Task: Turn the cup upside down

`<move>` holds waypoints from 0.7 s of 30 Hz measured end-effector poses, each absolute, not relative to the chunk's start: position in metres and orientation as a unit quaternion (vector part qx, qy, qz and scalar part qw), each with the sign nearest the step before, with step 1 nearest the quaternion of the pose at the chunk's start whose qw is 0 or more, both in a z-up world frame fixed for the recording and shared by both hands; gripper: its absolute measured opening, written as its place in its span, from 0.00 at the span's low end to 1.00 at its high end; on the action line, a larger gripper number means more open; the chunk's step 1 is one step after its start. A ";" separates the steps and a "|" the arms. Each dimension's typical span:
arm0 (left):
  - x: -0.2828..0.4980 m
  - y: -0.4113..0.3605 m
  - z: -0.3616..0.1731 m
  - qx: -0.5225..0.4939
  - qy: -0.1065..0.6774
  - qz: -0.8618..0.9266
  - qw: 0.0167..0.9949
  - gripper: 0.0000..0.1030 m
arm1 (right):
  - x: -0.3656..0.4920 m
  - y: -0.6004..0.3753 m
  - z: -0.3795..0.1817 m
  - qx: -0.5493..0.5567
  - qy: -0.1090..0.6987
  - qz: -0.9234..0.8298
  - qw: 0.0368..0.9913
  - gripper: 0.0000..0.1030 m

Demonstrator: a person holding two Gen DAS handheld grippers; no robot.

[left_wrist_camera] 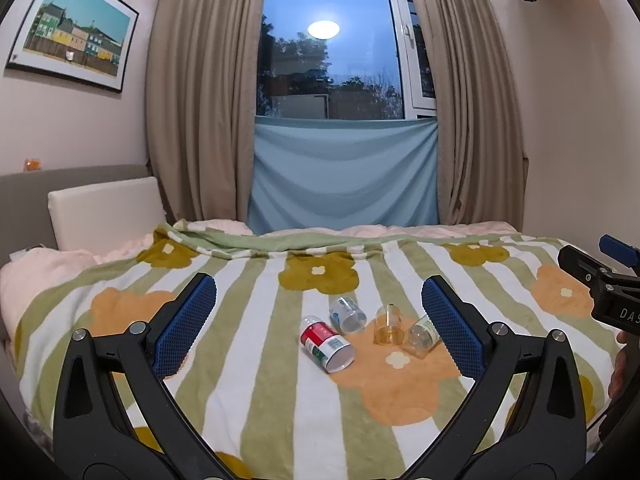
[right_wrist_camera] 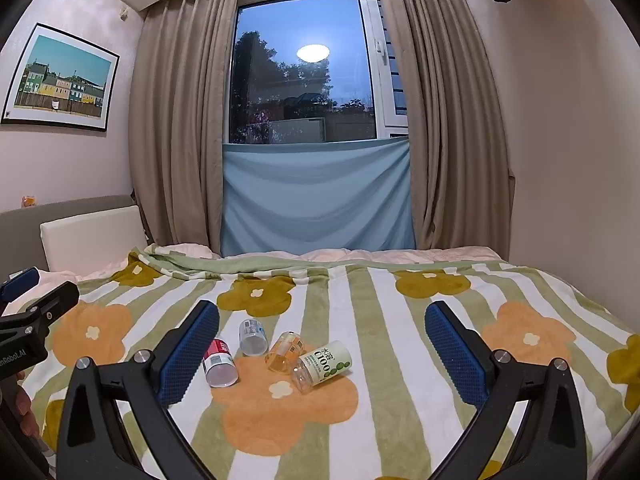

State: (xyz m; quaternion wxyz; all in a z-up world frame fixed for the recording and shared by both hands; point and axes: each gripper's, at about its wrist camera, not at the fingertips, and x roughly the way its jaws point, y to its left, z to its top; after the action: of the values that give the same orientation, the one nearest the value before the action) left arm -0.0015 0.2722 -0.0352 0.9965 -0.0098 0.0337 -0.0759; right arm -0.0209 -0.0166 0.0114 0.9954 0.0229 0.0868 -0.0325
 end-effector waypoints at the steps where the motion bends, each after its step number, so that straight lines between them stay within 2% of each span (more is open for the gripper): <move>1: -0.001 0.272 -0.036 -0.011 0.034 -0.076 0.996 1.00 | -0.021 -0.017 0.011 0.023 0.087 -0.032 0.995 1.00; 21: 0.001 0.270 -0.040 -0.015 0.044 -0.080 0.996 1.00 | -0.020 -0.015 0.013 0.023 0.089 -0.033 0.995 1.00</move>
State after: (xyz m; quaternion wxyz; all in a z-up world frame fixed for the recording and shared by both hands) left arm 0.0007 0.2700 -0.0404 0.9957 -0.0151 0.0441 -0.0803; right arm -0.0202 -0.0149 0.0128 0.9953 0.0233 0.0886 -0.0329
